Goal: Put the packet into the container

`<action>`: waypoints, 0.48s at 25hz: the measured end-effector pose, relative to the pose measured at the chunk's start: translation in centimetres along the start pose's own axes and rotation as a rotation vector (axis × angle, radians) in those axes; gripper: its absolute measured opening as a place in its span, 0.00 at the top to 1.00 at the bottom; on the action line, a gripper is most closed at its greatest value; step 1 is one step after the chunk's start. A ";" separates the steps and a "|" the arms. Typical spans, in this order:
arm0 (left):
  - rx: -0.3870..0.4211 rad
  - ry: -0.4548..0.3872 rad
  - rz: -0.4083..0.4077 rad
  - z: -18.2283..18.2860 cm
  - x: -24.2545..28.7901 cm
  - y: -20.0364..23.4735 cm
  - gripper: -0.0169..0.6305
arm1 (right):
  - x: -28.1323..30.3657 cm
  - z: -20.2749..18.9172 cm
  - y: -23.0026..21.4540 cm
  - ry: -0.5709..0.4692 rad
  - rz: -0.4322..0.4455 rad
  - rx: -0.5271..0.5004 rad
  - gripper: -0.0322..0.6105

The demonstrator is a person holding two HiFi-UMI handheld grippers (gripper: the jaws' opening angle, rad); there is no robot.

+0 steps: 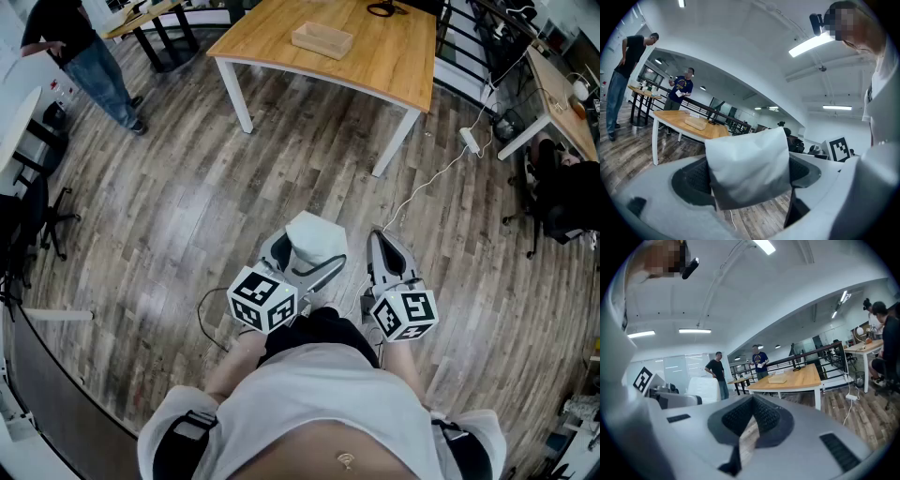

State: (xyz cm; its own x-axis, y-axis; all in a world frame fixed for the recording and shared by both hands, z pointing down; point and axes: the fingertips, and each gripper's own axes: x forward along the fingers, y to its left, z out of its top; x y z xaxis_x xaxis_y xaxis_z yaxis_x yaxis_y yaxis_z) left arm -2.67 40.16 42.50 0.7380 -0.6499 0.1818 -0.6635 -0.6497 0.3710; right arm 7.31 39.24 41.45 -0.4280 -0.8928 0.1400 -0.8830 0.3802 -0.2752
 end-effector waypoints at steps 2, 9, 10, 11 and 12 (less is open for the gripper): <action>-0.002 -0.006 0.002 0.3 -0.2 -0.1 0.25 | -0.2 0.3 0.2 -0.011 -0.003 0.002 0.93; -0.005 -0.018 0.005 0.7 -0.4 -0.2 0.25 | -0.4 0.8 0.7 -0.031 0.006 0.000 0.93; -0.002 -0.017 0.001 0.8 -0.4 -0.3 0.25 | -0.3 0.8 0.7 -0.032 0.005 0.002 0.93; 0.004 -0.014 -0.006 0.8 -0.3 -0.3 0.25 | -0.2 0.8 0.8 -0.033 0.005 0.004 0.93; 0.012 -0.011 -0.012 0.8 -0.2 -0.3 0.25 | -0.1 0.8 0.8 -0.034 0.006 0.006 0.93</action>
State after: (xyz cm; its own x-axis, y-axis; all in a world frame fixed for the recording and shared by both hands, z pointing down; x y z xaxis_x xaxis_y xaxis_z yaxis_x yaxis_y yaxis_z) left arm -2.72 40.24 41.62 0.7442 -0.6467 0.1672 -0.6564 -0.6616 0.3625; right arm 6.75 39.42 40.47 -0.4262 -0.8984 0.1060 -0.8793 0.3839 -0.2818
